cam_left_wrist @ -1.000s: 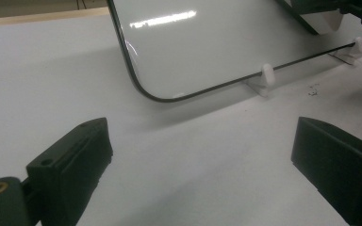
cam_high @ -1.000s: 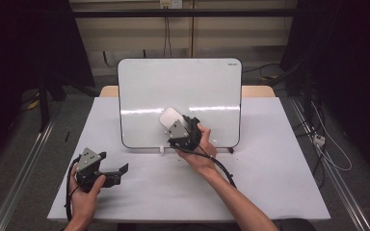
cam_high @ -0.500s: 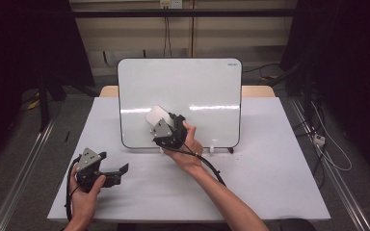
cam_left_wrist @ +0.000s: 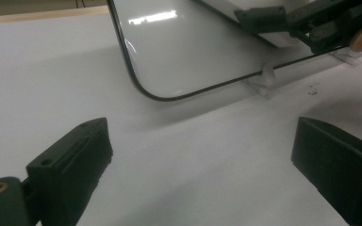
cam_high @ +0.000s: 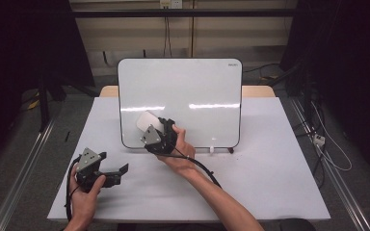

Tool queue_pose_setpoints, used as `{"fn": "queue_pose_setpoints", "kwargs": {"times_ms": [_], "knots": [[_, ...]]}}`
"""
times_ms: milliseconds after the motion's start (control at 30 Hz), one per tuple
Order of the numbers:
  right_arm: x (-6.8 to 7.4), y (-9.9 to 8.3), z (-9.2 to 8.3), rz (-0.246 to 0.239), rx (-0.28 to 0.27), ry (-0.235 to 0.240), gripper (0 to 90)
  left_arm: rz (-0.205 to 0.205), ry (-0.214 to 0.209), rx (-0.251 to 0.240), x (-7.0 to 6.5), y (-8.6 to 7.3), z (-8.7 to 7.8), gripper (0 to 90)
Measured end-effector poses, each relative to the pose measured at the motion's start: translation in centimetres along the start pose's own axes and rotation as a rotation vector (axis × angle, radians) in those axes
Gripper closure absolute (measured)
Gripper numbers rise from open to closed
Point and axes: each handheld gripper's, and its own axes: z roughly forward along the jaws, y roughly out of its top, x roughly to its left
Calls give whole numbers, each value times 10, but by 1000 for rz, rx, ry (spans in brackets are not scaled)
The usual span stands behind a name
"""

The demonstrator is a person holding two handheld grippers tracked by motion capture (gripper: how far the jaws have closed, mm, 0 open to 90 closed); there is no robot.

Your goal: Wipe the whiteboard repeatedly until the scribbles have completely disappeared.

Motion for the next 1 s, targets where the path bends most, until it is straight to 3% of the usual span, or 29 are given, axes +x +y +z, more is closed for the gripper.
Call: {"fn": "queue_pose_setpoints", "kwargs": {"times_ms": [233, 333, 733, 1000], "knots": [[14, -3, -2, -74, 19, 54, 316, -5, -3, -5, 0, 0, 0, 54], [15, -8, -5, -90, 19, 53, 317, -4, 0, -5, 1, -1, -1, 54], [-4, -35, -22, -36, 48, 21, 317, -2, 5, -1, 1, -1, -2, 53], [-25, -59, -37, 58, 81, -13, 316, -4, 7, -2, 1, -1, -1, 54]]}}
